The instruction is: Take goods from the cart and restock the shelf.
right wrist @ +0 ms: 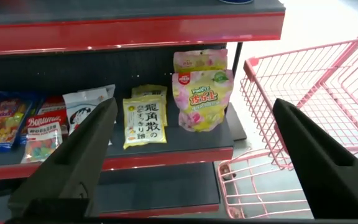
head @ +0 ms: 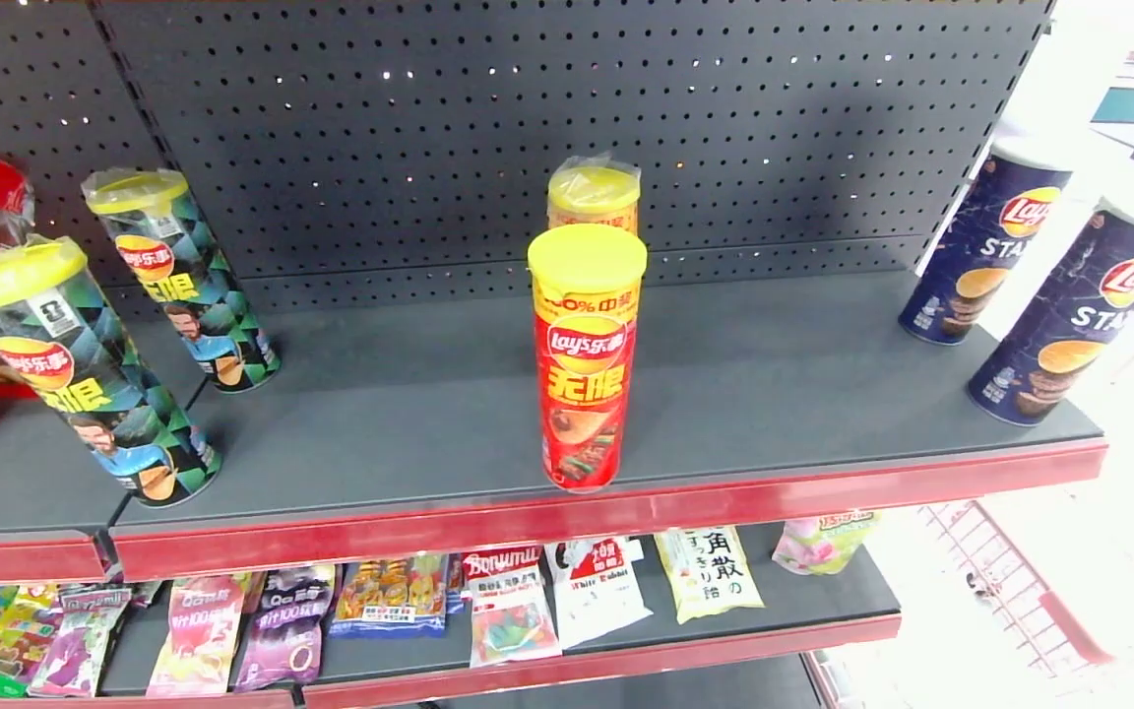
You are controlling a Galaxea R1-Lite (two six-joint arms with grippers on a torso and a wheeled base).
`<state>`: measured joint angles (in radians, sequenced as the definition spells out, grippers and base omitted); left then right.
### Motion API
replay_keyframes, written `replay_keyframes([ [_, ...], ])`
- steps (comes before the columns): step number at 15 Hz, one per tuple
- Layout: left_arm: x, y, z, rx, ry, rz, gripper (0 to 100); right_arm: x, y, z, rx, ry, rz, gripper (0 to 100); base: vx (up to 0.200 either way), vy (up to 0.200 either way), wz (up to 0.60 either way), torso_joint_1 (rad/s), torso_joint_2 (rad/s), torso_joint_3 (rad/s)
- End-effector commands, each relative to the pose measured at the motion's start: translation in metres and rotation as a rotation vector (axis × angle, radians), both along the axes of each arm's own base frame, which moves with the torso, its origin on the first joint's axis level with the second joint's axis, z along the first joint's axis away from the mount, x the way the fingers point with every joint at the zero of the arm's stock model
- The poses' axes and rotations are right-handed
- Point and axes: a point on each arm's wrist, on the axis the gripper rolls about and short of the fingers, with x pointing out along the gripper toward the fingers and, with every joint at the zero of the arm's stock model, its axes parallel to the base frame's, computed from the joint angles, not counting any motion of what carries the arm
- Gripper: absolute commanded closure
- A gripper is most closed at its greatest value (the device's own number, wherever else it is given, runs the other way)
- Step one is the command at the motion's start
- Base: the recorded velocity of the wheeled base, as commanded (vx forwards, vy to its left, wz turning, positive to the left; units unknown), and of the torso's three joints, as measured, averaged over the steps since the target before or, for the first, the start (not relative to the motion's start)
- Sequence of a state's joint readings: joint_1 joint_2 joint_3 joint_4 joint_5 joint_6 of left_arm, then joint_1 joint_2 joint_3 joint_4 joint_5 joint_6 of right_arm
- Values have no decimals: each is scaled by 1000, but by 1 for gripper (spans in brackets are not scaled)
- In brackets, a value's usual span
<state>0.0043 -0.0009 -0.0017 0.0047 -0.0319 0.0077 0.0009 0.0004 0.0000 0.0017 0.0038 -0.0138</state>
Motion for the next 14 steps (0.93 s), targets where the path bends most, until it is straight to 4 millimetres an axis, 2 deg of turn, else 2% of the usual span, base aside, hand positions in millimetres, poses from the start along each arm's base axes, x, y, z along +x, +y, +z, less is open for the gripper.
replay_keyframes([
  [1,0,0,0,0,2,0,0,0,0,0,0,1,1,0,0,0,600,12,-2,-2],
  [14,0,0,0,-2,1,0,0,0,0,0,0,1,1,0,0,0,0,0,0,0],
])
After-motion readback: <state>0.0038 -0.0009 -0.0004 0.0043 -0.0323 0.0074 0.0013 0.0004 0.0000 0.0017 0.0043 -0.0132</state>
